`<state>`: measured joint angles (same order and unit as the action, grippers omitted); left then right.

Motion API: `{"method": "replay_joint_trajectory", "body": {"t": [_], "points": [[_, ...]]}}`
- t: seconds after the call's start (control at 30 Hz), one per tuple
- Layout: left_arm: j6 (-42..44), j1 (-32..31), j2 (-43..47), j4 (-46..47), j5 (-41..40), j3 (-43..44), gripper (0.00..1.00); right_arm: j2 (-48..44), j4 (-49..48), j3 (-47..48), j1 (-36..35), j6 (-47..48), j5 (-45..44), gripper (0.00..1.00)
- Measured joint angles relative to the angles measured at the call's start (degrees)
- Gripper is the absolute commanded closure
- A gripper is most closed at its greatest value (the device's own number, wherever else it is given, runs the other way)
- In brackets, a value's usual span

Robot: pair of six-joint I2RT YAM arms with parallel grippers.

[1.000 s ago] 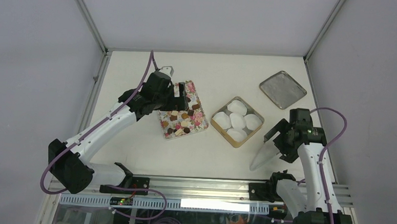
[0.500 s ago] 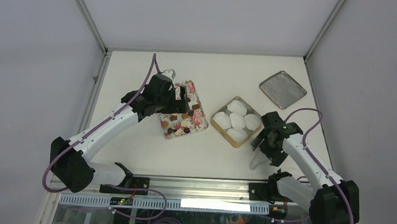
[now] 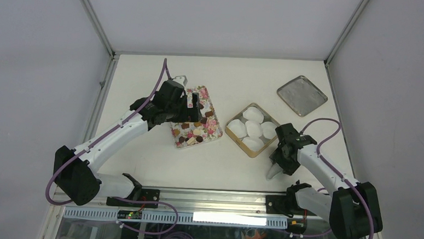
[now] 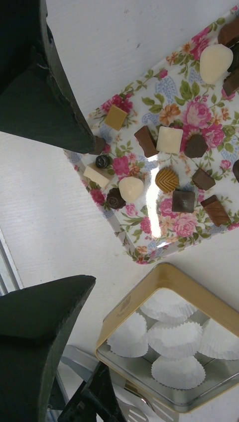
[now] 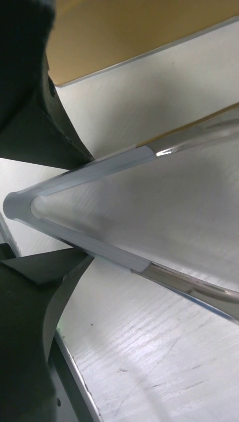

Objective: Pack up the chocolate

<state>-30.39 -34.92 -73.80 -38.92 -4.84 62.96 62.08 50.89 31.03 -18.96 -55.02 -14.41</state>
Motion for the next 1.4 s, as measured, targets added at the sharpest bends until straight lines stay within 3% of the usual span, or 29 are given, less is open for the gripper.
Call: {"method": "replay_joint_trajectory", "body": {"t": [0.27,0.43,0.73,0.87,1.3,1.4], "points": [[0.0,0.0,0.0,0.0,0.0,0.0,0.01,-0.3,-2.4,-0.2,0.0,0.0,-0.9,0.52],[-0.1,0.0,0.0,0.0,0.0,0.0,0.01,-1.4,-2.3,-0.2,0.0,0.0,-1.3,0.74],[-0.1,0.0,-0.1,0.0,-0.2,0.0,0.01,-8.1,0.6,-0.1,0.0,-0.1,-2.9,0.74],[-0.1,0.0,-0.2,0.0,-0.2,0.0,0.01,-7.8,1.7,0.3,0.0,0.1,-3.5,0.69],[-0.1,0.0,-1.6,0.0,-0.3,0.0,0.01,5.2,-6.6,2.5,0.0,8.8,-3.3,0.59],[-0.1,0.0,-1.6,0.0,-0.7,0.0,0.01,6.0,-7.9,2.8,0.0,9.9,-3.2,0.67]]}}
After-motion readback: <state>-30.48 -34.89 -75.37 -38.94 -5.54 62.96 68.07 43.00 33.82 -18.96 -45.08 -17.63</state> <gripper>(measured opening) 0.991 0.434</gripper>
